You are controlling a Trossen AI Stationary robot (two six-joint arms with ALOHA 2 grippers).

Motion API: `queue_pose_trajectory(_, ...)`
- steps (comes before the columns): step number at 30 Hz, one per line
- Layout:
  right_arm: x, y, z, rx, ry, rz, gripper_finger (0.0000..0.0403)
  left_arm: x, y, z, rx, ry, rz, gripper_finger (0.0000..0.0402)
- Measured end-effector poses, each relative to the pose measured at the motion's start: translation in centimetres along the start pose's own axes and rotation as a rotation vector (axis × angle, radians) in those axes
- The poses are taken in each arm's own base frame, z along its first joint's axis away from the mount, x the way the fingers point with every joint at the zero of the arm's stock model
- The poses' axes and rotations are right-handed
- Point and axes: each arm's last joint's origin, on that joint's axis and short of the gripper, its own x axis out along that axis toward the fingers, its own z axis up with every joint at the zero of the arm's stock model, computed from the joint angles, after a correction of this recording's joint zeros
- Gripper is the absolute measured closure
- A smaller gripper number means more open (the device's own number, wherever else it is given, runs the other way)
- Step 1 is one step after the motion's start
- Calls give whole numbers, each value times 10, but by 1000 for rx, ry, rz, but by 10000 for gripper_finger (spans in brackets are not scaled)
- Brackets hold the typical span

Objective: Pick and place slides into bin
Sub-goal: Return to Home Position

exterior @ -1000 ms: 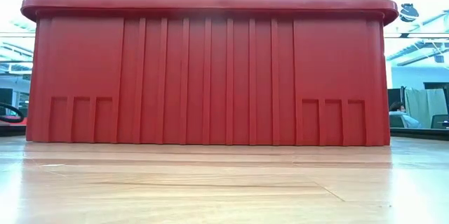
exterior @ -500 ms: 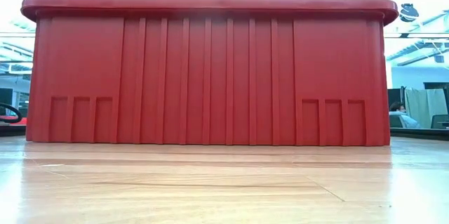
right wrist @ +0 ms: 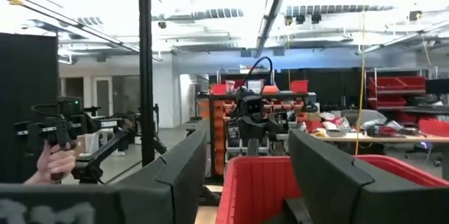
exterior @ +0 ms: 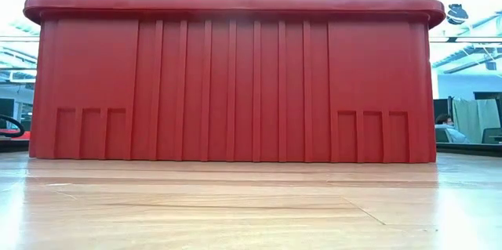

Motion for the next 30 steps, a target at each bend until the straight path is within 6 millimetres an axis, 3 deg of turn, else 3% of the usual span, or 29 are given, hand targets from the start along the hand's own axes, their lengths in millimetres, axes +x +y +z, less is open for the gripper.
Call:
queue_pose_trajectory(11,-13,-1,-6,-9,-8,-1,209,2,6,-6,-28,53,61,201)
queue_pose_trajectory(23,-15,-1,-11,-37,-44,-5,209,8,13,-25,-38,-18,60,201)
queue_pose_trajectory(30,-19,-2,-28,-41,-122,-5,209,9,16,-29,-42,-44,80,201)
